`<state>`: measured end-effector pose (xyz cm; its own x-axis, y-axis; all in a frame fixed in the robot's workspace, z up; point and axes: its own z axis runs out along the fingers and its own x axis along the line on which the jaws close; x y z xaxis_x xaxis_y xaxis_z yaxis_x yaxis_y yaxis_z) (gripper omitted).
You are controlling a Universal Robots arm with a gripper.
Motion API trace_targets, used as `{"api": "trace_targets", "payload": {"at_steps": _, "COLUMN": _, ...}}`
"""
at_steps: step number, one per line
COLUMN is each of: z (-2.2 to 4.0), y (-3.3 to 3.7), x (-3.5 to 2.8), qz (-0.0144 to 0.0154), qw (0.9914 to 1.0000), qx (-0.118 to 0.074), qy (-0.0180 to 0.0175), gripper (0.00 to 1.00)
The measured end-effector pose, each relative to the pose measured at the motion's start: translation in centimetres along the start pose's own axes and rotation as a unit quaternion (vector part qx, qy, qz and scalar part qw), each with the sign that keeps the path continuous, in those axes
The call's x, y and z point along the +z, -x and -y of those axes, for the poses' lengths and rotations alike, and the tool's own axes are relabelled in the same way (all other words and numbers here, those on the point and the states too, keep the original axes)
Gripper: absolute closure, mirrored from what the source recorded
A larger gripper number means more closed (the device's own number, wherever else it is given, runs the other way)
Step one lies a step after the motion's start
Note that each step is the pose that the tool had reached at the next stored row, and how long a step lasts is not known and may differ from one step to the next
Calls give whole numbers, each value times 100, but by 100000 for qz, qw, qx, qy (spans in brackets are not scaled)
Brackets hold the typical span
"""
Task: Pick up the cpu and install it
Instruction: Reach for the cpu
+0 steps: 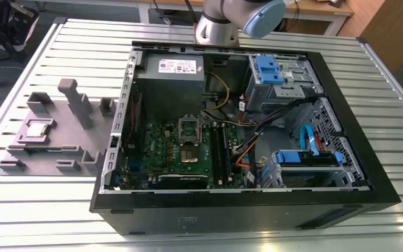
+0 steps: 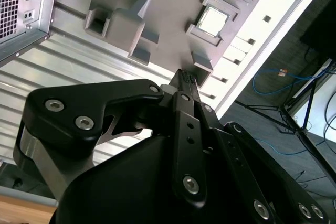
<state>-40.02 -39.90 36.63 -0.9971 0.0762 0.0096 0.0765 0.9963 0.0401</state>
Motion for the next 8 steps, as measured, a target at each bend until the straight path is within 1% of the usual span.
{"api": "trace_targets", "payload": {"at_steps": 8, "z": 3, "y": -17, "x": 29, "qz": 5, "qw": 100000, "qx": 0, "qy": 3, "gripper": 89}}
